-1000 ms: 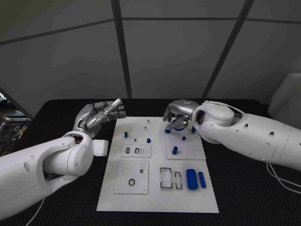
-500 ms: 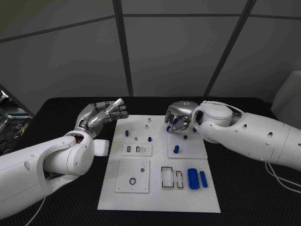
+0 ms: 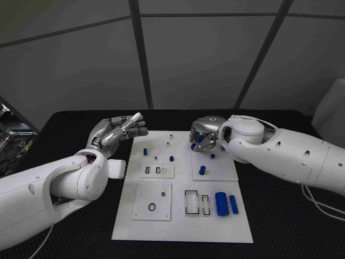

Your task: Assemble the parts on the task board

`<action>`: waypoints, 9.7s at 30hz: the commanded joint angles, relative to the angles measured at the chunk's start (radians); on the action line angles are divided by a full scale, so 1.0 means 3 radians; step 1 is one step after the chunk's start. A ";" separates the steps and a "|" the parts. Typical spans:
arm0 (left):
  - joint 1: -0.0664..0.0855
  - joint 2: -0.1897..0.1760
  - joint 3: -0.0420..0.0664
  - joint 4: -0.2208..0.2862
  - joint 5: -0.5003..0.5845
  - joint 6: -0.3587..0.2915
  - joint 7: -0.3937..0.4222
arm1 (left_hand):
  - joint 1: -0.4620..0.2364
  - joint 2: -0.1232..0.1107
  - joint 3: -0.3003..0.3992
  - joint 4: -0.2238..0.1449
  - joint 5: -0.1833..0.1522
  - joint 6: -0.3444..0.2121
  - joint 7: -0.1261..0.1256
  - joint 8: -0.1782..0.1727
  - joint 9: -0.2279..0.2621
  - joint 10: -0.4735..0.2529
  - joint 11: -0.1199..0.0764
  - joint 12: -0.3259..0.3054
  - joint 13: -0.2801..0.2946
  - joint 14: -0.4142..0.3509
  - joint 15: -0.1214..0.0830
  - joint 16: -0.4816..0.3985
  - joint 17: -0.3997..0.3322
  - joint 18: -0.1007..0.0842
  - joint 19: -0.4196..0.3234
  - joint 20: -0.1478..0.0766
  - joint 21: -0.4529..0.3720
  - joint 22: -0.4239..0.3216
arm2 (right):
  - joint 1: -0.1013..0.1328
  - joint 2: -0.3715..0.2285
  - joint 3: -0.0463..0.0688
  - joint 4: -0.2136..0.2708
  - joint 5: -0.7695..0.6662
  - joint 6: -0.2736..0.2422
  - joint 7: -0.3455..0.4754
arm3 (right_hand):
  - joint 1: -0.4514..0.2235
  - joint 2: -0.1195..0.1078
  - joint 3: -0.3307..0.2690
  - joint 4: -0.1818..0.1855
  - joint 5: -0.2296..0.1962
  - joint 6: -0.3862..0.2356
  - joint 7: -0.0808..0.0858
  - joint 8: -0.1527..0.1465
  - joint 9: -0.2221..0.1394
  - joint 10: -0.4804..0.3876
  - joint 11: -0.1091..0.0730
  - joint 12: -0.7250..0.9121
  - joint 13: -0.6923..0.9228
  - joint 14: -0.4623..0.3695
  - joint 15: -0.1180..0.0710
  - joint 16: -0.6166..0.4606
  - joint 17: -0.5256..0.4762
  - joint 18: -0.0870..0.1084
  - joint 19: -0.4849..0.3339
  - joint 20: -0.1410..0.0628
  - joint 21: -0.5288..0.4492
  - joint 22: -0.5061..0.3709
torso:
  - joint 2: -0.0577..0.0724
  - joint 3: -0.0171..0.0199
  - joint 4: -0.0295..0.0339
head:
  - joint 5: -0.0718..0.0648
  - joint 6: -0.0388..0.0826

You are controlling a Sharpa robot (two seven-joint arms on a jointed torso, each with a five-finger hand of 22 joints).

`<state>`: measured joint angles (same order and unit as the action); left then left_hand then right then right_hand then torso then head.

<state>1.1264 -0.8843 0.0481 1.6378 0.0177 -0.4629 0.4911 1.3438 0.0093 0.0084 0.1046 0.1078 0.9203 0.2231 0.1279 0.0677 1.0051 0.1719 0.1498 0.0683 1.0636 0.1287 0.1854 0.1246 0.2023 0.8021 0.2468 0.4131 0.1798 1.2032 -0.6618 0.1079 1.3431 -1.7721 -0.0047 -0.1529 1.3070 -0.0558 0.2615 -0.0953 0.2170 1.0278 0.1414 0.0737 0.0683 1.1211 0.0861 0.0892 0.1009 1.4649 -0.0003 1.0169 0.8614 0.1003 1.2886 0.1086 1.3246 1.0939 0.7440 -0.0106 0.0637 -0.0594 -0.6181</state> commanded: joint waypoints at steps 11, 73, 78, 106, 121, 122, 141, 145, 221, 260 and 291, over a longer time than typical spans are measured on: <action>0.0005 0.0017 0.0003 -0.0007 0.0005 0.0064 -0.0012 | 0.0004 0.0011 -0.0012 -0.0016 0.0004 0.0002 0.0019 -0.0002 -0.0004 0.0001 0.0014 0.0008 -0.0004 0.0013 0.0008 -0.0021 0.0005 -0.0064 0.0021 -0.0007 0.0018 0.0005 | 0.0007 0.0035 0.0001 -0.0039 -0.0014 0.0031 0.0065 | 0.0048 0.0010 0.0273 0.0037 -0.0021 0.0197 0.0008 0.0054 0.0018 0.0229 -0.0031 0.0055 0.0012 0.0142 -0.0020 0.0456 0.0442 -0.0104 0.0220 -0.0014 0.0268 0.0436 | 0.0013 0.0005 0.0000 | 0.0005 -0.0016; 0.0006 0.0037 0.0004 -0.0024 0.0003 0.0055 -0.0080 | 0.0027 0.0036 0.0011 -0.0040 0.0006 -0.0013 0.0030 -0.0010 -0.0005 -0.0026 0.0025 -0.0002 -0.0008 -0.0005 0.0017 -0.0051 0.0010 -0.0069 0.0015 -0.0004 0.0017 0.0002 | 0.0008 0.0580 -0.0038 -0.0412 -0.0078 -0.0966 -0.0022 | 0.0059 -0.0080 0.0588 0.0057 -0.0171 0.0304 0.0016 0.0027 0.0017 0.0349 -0.0036 -0.0011 -0.0005 0.0123 -0.0018 0.0762 0.0686 -0.0155 0.0354 -0.0013 0.0454 0.0750 | 0.0041 0.0011 0.0006 | 0.0052 0.0000; 0.0006 0.0036 0.0004 -0.0022 0.0003 0.0044 -0.0082 | 0.0028 0.0036 0.0013 -0.0044 0.0006 -0.0012 0.0032 -0.0010 -0.0004 -0.0025 0.0025 0.0000 -0.0007 -0.0011 0.0019 -0.0058 0.0010 -0.0071 0.0004 -0.0003 0.0011 -0.0001 | 0.0008 0.0646 -0.0039 -0.0490 -0.0078 -0.0933 -0.0021 | 0.0049 -0.0086 0.0595 0.0063 -0.0172 0.0298 0.0019 0.0023 0.0016 0.0344 -0.0032 -0.0016 -0.0006 0.0122 -0.0015 0.0767 0.0687 -0.0156 0.0355 -0.0011 0.0457 0.0754 | 0.0044 0.0014 0.0002 | 0.0066 -0.0006; 0.0011 0.0009 0.0005 0.0006 -0.0009 0.0044 -0.0085 | 0.0029 0.0028 0.0013 -0.0056 0.0004 -0.0014 0.0034 -0.0010 -0.0004 -0.0027 0.0029 0.0002 -0.0006 -0.0032 0.0027 -0.0083 0.0009 -0.0074 -0.0023 0.0003 -0.0003 -0.0009 | 0.0009 0.0794 -0.0040 -0.0698 -0.0137 -0.0735 -0.0094 | 0.0008 -0.0116 0.0616 0.0090 -0.0171 0.0273 0.0028 0.0003 0.0011 0.0319 -0.0020 -0.0039 -0.0011 0.0109 -0.0004 0.0771 0.0671 -0.0152 0.0337 -0.0001 0.0453 0.0741 | 0.0042 0.0013 -0.0004 | 0.0113 -0.0033; 0.0013 0.0016 0.0005 0.0007 -0.0011 0.0050 -0.0089 | 0.0029 0.0028 0.0013 -0.0056 0.0004 -0.0014 0.0034 -0.0010 -0.0004 -0.0027 0.0029 0.0002 -0.0006 -0.0032 0.0027 -0.0083 0.0009 -0.0074 -0.0023 0.0003 -0.0003 -0.0009 | 0.0009 0.0849 -0.0040 -0.0766 -0.0145 -0.0730 -0.0075 | -0.0038 -0.0166 0.0643 0.0122 -0.0181 0.0181 0.0064 -0.0035 -0.0003 0.0251 0.0011 -0.0072 -0.0022 0.0081 0.0021 0.0742 0.0601 -0.0142 0.0292 0.0020 0.0435 0.0698 | 0.0044 0.0015 -0.0008 | 0.0133 -0.0035; 0.0013 0.0016 0.0005 0.0007 -0.0011 0.0050 -0.0090 | 0.0029 0.0028 0.0013 -0.0056 0.0004 -0.0014 0.0034 -0.0010 -0.0004 -0.0027 0.0029 0.0002 -0.0006 -0.0032 0.0027 -0.0083 0.0009 -0.0074 -0.0023 0.0003 -0.0003 -0.0009 | 0.0009 0.0851 -0.0040 -0.0768 -0.0145 -0.0726 -0.0073 | -0.0049 -0.0178 0.0644 0.0129 -0.0184 0.0146 0.0069 -0.0042 -0.0008 0.0231 0.0017 -0.0078 -0.0026 0.0074 0.0028 0.0730 0.0582 -0.0138 0.0278 0.0025 0.0427 0.0681 | 0.0043 0.0015 -0.0008 | 0.0133 -0.0035; 0.0018 0.0012 0.0005 -0.0004 -0.0011 0.0058 -0.0095 | 0.0028 0.0025 0.0012 -0.0060 0.0004 -0.0016 0.0033 -0.0011 -0.0004 -0.0030 0.0029 0.0001 -0.0007 -0.0036 0.0028 -0.0090 0.0010 -0.0074 -0.0031 0.0005 -0.0006 -0.0011 | 0.0009 0.0700 -0.0040 -0.0603 -0.0098 -0.0886 -0.0066 | -0.0109 -0.0272 0.0542 0.0195 -0.0199 -0.0166 0.0061 -0.0039 -0.0010 -0.0053 0.0052 -0.0078 -0.0084 0.0026 0.0059 0.0632 0.0399 -0.0085 0.0090 0.0064 0.0307 0.0442 | 0.0042 0.0020 -0.0018 | 0.0137 -0.0026; 0.0019 0.0008 0.0005 -0.0019 -0.0011 0.0071 -0.0095 | 0.0028 0.0025 0.0012 -0.0060 0.0004 -0.0017 0.0033 -0.0011 -0.0004 -0.0031 0.0030 0.0001 -0.0007 -0.0036 0.0029 -0.0091 0.0010 -0.0074 -0.0033 0.0005 -0.0007 -0.0011 | 0.0007 0.0428 -0.0039 -0.0335 0.0088 -0.0993 -0.0086 | -0.0112 -0.0266 0.0525 0.0214 -0.0180 -0.0155 0.0070 -0.0024 -0.0001 0.0031 0.0045 -0.0027 -0.0067 0.0021 0.0055 0.0620 0.0375 -0.0089 0.0108 0.0063 0.0315 0.0464 | 0.0037 0.0024 -0.0036 | 0.0125 -0.0012; 0.0016 0.0092 0.0003 -0.0196 -0.0046 0.0225 -0.0123 | 0.0025 0.0029 0.0016 -0.0069 0.0005 -0.0023 0.0024 -0.0013 -0.0004 -0.0047 0.0028 -0.0008 -0.0010 -0.0060 0.0034 -0.0123 0.0006 -0.0072 -0.0044 0.0010 -0.0012 -0.0015 | 0.0003 0.0043 -0.0039 -0.0351 0.0744 -0.0266 -0.0338 | 0.0316 0.0048 -0.0598 0.0784 -0.0059 -0.0254 0.0037 0.0482 0.0039 0.1294 -0.0056 0.4653 0.4603 0.0307 0.0006 0.1760 0.2151 -0.0292 0.0800 0.0028 0.0749 0.1418 | 0.0001 0.0059 -0.0157 | 0.0169 -0.0025; 0.0017 0.0076 0.0004 -0.0237 -0.0046 0.0217 -0.0119 | 0.0025 0.0031 0.0018 -0.0071 0.0005 -0.0024 0.0026 -0.0014 -0.0005 -0.0050 0.0029 -0.0010 -0.0011 -0.0061 0.0034 -0.0128 0.0006 -0.0071 -0.0045 0.0011 -0.0012 -0.0016 | -0.0018 0.0371 -0.0149 0.0079 -0.0034 -0.1164 -0.0344 | 0.0370 0.0119 -0.0401 0.0698 0.0038 -0.0093 -0.0021 0.0438 0.0028 0.1352 -0.0113 0.4721 0.4681 0.0324 -0.0050 0.1792 0.2229 -0.0328 0.0921 -0.0030 0.0811 0.1566 | 0.0004 0.0056 -0.0151 | 0.0221 -0.0029; 0.0018 0.0085 0.0004 -0.0224 -0.0045 0.0214 -0.0122 | 0.0025 0.0032 0.0019 -0.0074 0.0005 -0.0025 0.0026 -0.0014 -0.0004 -0.0051 0.0030 -0.0010 -0.0011 -0.0061 0.0035 -0.0134 0.0007 -0.0071 -0.0047 0.0013 -0.0013 -0.0017 | -0.0042 0.0762 -0.0241 -0.0312 -0.0111 -0.0921 -0.0340 | 0.0293 0.0074 -0.0364 0.0706 -0.0008 -0.0113 0.0001 0.0360 0.0009 0.1332 -0.0096 0.4688 0.4651 0.0321 -0.0041 0.1787 0.2217 -0.0326 0.0914 -0.0028 0.0807 0.1557 | 0.0005 0.0064 -0.0152 | 0.0265 -0.0064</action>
<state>1.1298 -0.8599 0.0483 1.5683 0.0096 -0.4065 0.4490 1.3490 0.0146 0.0139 0.0882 0.1078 0.9166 0.2268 0.1283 0.0676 0.9973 0.1794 0.1498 0.0665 1.0526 0.1396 0.1509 0.1262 0.1866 0.7948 0.2541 0.4130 0.1762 1.1885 -0.4369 0.0355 1.2543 -1.7940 -0.3023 -0.2575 1.4043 -0.0343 0.1447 0.1172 0.2177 0.9787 0.1536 0.1845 0.0726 1.4685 0.0588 1.4988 1.3076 1.4630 -0.0089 1.5509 1.3081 0.0071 1.4634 0.1069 1.5635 1.3073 0.7450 0.0082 0.0192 0.0197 -0.6373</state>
